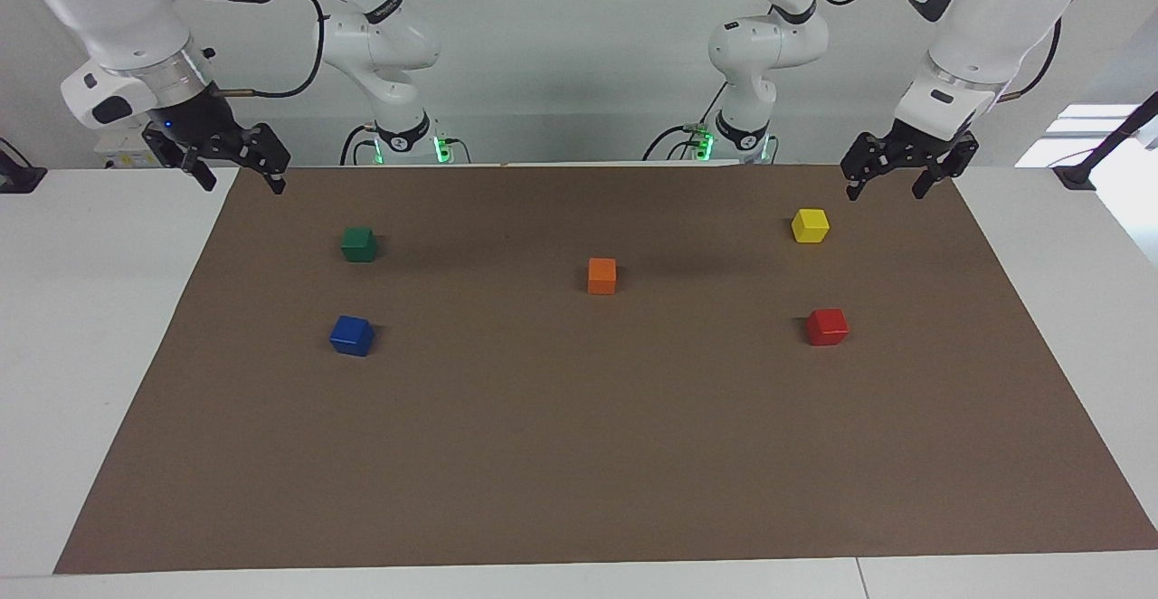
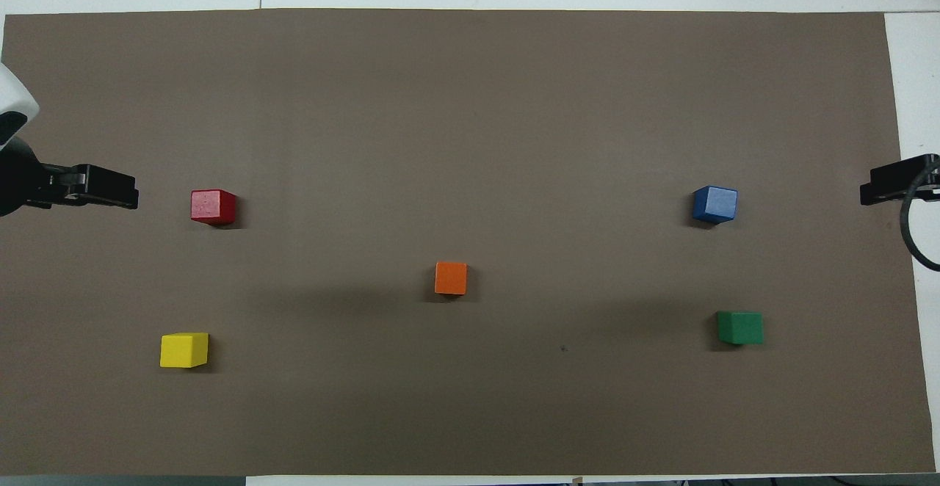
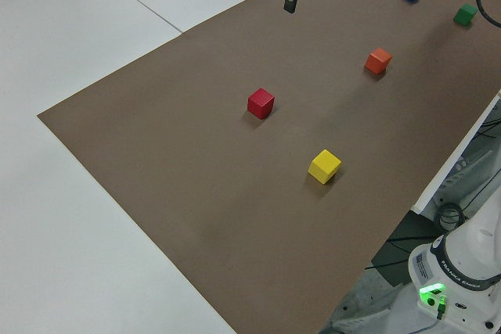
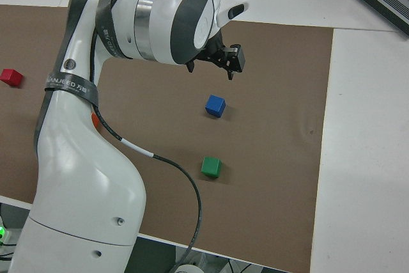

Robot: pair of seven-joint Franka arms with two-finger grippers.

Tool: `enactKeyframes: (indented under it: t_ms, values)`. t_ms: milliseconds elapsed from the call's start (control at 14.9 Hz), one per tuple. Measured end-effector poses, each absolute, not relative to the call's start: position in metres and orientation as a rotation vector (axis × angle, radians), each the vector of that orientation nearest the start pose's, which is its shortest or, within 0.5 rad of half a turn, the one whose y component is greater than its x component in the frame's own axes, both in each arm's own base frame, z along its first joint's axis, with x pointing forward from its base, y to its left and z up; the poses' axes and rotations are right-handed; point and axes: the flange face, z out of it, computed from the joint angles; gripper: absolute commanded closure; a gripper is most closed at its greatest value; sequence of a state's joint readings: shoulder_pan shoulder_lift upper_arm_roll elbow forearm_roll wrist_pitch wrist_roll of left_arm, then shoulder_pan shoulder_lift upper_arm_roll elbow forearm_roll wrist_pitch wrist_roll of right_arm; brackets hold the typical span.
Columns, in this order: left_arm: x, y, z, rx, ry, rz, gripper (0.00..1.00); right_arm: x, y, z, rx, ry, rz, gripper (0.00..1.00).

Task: Transfer red block to right arm and stack on blue block
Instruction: 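Reach the left gripper to the red block and close on it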

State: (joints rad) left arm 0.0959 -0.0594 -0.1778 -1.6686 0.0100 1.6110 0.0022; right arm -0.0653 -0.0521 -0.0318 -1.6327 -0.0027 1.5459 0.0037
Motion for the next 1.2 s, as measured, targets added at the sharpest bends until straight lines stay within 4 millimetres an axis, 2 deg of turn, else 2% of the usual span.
enactKeyframes:
  t_ms: [401,669,803,937,1204]
  values:
    - [0.537,-0.039,0.611,-3.119,0.112,0.017,0.0,0.532,-0.053,0.622,-3.137,0.158,0.054,0.0]
    - [0.538,-0.04,0.598,-3.12,0.093,0.014,0.0,0.532,-0.053,0.622,-3.137,0.158,0.054,0.0]
    - [0.54,-0.036,0.584,-3.12,0.083,0.008,0.0,0.532,-0.053,0.622,-3.137,0.158,0.054,0.0]
    - [0.545,-0.033,0.553,-3.122,0.076,-0.025,0.0,0.532,-0.053,0.622,-3.137,0.158,0.054,0.0]
    - [0.564,-0.029,0.462,-3.136,0.071,0.0,0.0,0.532,-0.053,0.622,-3.137,0.158,0.054,0.0]
